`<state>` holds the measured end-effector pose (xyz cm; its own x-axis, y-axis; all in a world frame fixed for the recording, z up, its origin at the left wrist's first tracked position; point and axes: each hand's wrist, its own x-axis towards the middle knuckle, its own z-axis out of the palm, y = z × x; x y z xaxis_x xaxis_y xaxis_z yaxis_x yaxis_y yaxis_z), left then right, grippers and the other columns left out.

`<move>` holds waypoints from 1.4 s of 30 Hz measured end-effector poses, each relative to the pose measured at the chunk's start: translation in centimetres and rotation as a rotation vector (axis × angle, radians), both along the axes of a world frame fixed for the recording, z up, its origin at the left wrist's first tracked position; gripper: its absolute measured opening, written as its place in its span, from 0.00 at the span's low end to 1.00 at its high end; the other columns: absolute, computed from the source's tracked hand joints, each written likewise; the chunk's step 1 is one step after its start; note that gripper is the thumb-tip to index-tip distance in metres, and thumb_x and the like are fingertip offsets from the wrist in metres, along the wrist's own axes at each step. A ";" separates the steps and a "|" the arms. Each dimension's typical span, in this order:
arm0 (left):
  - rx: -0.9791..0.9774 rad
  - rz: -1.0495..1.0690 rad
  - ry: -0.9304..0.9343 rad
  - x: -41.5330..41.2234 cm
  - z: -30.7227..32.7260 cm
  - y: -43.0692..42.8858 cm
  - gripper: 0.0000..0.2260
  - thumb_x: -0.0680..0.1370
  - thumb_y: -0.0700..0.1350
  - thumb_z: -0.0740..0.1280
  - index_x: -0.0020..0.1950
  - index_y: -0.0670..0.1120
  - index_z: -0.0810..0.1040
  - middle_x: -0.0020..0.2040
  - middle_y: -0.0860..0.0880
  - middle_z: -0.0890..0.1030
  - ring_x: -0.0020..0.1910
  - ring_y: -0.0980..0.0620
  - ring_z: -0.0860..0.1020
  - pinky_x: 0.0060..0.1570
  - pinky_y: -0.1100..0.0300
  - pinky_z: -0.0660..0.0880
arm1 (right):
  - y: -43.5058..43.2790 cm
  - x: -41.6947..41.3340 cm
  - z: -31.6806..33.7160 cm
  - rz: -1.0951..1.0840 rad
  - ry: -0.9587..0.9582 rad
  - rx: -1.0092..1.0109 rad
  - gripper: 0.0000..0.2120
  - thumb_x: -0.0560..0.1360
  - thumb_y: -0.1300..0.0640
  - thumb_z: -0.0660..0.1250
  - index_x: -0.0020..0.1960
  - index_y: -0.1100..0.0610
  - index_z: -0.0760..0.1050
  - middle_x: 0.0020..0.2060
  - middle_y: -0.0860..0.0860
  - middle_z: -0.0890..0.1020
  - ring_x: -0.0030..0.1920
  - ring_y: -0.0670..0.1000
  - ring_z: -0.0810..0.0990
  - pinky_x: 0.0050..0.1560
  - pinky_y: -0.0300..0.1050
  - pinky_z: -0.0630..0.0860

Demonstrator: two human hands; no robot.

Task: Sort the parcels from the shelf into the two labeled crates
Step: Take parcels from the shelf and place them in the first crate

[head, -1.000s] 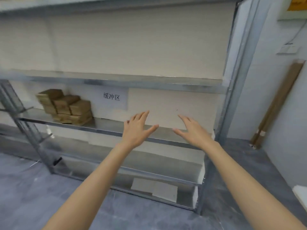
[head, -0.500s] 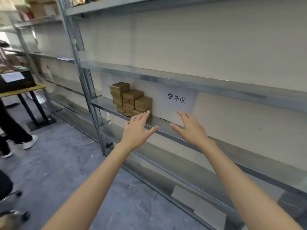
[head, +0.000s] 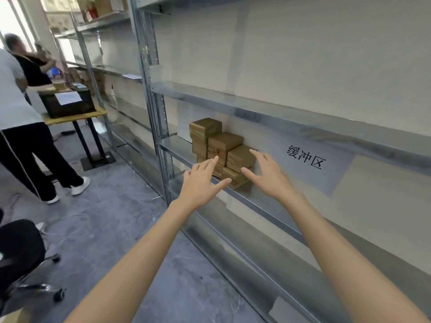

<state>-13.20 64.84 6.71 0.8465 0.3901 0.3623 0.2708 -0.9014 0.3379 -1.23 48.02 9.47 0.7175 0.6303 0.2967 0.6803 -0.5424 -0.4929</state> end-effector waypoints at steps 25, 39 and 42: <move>-0.141 -0.327 0.183 27.1 -6.4 14.1 0.42 0.73 0.65 0.67 0.79 0.50 0.54 0.77 0.50 0.61 0.71 0.45 0.63 0.67 0.49 0.66 | 13.7 22.4 -9.3 -0.268 0.305 -0.302 0.49 0.71 0.32 0.67 0.80 0.45 0.42 0.77 0.56 0.56 0.75 0.59 0.62 0.69 0.57 0.67; -0.141 -0.541 0.155 31.5 -10.6 17.0 0.41 0.73 0.59 0.69 0.79 0.46 0.53 0.76 0.46 0.61 0.72 0.45 0.60 0.67 0.54 0.65 | 19.4 26.5 -13.8 -0.389 0.497 -0.180 0.53 0.69 0.44 0.76 0.79 0.41 0.42 0.76 0.55 0.58 0.72 0.59 0.66 0.66 0.58 0.70; -0.160 -0.578 0.139 31.8 -11.2 17.2 0.40 0.74 0.58 0.70 0.79 0.45 0.54 0.76 0.46 0.60 0.74 0.46 0.58 0.67 0.54 0.67 | 18.3 26.6 -13.9 -0.367 0.502 -0.149 0.52 0.69 0.46 0.77 0.79 0.41 0.45 0.76 0.52 0.58 0.72 0.57 0.66 0.67 0.58 0.70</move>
<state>18.57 82.03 -4.45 0.9724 -0.1058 0.2080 -0.1954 -0.8563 0.4781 25.37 66.36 -4.39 0.9232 0.3260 -0.2035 0.1432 -0.7832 -0.6051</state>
